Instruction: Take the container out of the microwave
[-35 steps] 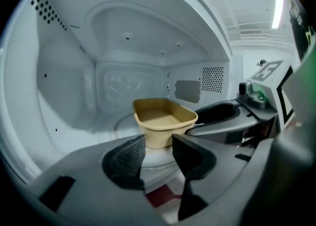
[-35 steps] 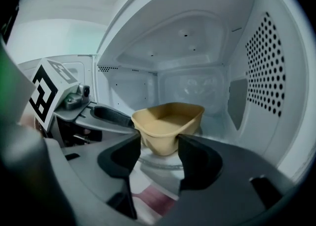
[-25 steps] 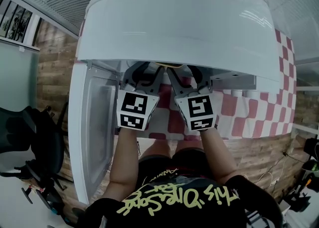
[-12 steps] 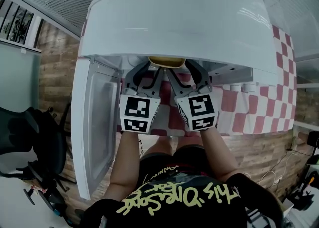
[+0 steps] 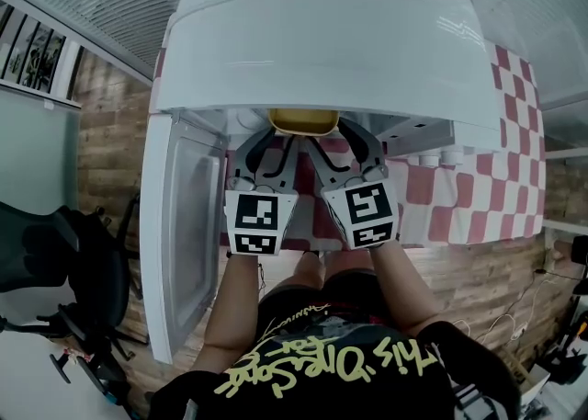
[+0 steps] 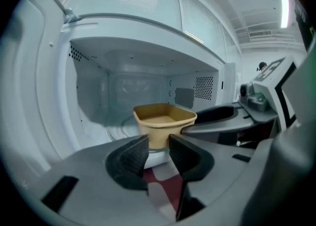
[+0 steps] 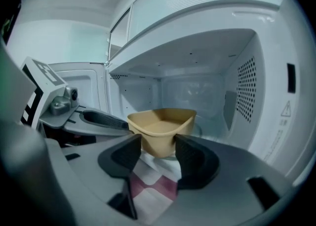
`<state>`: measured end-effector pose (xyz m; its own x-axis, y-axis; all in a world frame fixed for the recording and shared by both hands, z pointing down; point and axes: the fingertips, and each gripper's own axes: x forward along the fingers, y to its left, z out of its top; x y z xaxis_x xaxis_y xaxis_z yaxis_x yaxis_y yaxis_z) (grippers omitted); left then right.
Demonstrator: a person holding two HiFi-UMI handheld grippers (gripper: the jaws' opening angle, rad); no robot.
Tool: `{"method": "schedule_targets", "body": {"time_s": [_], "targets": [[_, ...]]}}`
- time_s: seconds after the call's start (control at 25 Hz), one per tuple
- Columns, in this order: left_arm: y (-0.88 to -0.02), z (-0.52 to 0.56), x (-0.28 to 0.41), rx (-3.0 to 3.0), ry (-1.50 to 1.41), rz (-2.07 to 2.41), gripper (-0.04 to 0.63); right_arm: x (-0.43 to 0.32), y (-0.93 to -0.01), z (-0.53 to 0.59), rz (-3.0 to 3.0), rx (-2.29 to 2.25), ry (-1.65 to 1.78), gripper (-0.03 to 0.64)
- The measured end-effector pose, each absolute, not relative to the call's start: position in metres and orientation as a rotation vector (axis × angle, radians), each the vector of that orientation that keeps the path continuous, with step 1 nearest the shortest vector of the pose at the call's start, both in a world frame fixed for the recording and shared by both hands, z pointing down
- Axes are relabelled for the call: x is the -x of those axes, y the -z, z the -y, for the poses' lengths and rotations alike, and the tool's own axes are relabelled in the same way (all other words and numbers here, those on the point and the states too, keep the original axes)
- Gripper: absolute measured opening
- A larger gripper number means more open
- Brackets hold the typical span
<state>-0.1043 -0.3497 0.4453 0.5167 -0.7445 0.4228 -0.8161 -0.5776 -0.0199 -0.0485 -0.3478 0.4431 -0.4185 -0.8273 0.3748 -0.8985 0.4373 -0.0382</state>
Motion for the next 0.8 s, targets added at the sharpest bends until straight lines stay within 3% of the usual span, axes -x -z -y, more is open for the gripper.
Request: {"method": "schedule_targets", "body": {"time_s": [0.8], "targets": [[-0.423,0.312,0.094,-2.551,-0.538,1.444,0.129,0.038,-0.42,0.313,2.461,-1.435,-0.285,0.219]]}}
